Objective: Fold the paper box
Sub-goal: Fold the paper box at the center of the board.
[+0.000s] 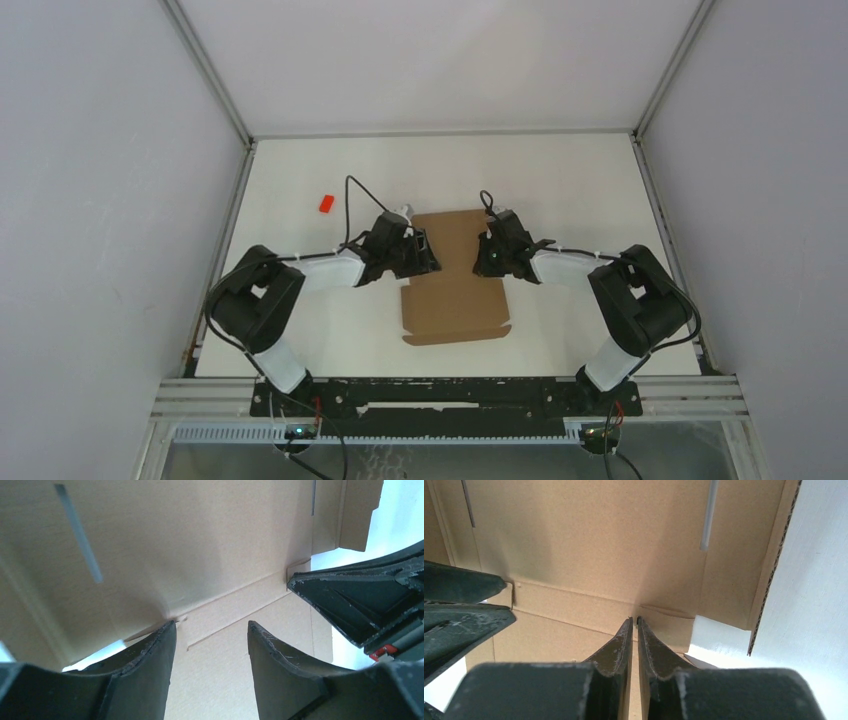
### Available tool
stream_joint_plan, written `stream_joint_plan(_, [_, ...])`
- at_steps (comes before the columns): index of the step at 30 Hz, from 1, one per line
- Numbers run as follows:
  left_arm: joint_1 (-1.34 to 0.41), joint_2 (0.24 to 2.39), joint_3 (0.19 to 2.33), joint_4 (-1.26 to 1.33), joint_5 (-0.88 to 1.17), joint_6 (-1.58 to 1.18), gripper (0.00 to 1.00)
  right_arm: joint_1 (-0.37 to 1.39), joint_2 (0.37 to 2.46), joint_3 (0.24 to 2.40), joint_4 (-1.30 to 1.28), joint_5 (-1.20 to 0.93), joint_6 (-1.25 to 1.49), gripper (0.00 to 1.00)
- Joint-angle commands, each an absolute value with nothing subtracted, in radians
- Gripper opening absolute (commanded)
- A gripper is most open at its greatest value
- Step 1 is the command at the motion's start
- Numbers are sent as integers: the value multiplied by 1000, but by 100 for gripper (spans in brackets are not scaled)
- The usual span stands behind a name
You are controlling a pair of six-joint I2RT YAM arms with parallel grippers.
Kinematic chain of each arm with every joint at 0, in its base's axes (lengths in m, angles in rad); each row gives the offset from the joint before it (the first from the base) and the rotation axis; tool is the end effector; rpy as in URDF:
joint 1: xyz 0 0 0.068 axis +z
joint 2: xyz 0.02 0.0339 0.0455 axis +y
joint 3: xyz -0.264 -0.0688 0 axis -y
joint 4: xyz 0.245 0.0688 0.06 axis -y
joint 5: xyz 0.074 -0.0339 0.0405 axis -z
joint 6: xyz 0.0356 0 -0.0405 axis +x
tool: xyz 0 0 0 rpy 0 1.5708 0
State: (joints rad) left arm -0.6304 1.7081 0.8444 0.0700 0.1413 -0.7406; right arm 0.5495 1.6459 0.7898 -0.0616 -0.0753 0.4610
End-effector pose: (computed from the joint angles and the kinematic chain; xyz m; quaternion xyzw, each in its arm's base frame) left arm 0.2697 -0.2030 0.1498 -0.0241 0.9232 -0.2898 0.2512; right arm 0.2649 0.1654 0.1441 -0.0539 0.9450 0.1864 0.2632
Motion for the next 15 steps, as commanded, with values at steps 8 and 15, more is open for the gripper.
stream_joint_plan(8, [-587,1546,790,108,233,-683,62,548,1700,744,-177,-84,464,17])
stream_joint_plan(15, [-566,1522,778,62,218,-680,62,543,1706,744,-172,-89,460,17])
